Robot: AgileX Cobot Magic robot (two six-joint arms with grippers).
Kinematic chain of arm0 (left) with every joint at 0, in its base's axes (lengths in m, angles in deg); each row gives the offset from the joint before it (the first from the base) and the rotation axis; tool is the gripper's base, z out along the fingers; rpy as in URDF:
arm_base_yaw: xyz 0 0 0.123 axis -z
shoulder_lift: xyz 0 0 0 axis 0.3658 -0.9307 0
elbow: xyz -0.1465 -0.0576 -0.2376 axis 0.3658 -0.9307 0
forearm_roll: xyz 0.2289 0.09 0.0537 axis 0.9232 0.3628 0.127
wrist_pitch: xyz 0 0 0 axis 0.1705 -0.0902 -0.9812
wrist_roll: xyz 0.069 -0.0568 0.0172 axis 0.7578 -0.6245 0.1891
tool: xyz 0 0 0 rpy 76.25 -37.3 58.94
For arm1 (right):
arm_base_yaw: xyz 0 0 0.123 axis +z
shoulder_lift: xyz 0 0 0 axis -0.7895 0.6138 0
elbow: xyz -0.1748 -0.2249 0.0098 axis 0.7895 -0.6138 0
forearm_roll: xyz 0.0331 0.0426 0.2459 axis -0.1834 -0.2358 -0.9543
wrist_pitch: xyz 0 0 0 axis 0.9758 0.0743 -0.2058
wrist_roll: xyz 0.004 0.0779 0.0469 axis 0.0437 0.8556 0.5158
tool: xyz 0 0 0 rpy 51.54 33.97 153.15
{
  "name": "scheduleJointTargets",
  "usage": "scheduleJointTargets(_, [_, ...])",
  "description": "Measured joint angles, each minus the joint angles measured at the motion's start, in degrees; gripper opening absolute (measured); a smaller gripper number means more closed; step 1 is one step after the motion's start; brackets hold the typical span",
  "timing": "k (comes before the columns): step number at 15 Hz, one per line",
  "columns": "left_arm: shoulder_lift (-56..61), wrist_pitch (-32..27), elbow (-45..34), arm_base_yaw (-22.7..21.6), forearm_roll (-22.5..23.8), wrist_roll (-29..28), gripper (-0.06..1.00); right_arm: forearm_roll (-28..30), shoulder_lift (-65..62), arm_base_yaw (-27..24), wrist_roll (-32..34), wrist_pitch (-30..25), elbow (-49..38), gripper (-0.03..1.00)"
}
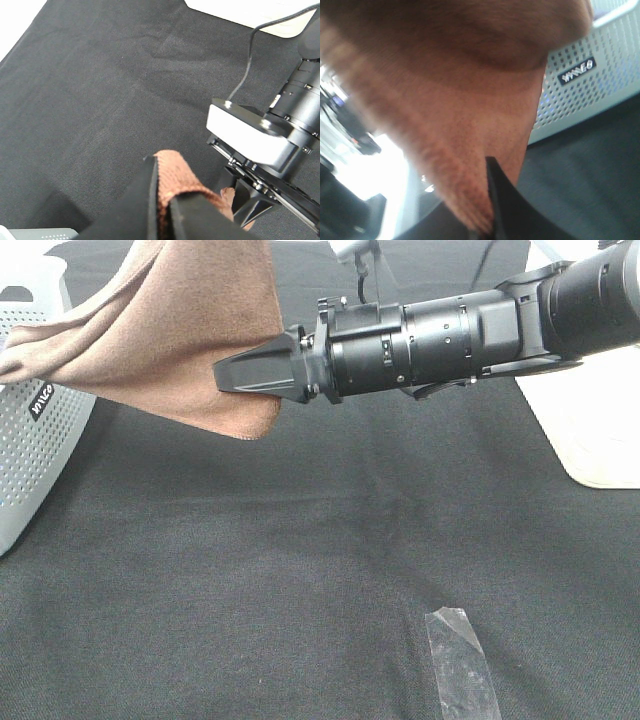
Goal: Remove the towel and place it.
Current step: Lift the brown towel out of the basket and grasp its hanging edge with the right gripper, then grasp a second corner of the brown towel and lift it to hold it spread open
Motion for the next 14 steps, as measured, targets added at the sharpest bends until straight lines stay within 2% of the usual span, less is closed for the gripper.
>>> scheduleJointTargets(3, [-0.1, -0.2, 0.0, 0.0, -0.1, 0.0, 0.00, 7.5, 0.0, -0.1, 11.3, -0.2, 0.2, 0.01])
scheduleJointTargets(5, [-0.3, -0.2, 0.0, 0.0, 0.1, 0.2, 0.00, 15.0, 0.0, -0.4, 21.4, -2.2, 2.9, 0.01])
scheduleJointTargets(10, [-0.5, 0.0, 0.0, 0.0, 1.4, 1.3, 0.00, 41.4, 0.1, -0.5, 53.1, -11.6, 19.3, 0.01])
scheduleJointTargets(12, [-0.5, 0.0, 0.0, 0.0, 3.4, 1.6, 0.00, 52.3, 0.1, -0.5, 63.1, -12.4, 27.0, 0.01])
scheduleJointTargets(14, [-0.5, 1.0, 0.0, 0.0, 7.4, 0.3, 0.00, 59.7, 0.1, -0.5, 70.7, -12.7, 34.0, 0.01])
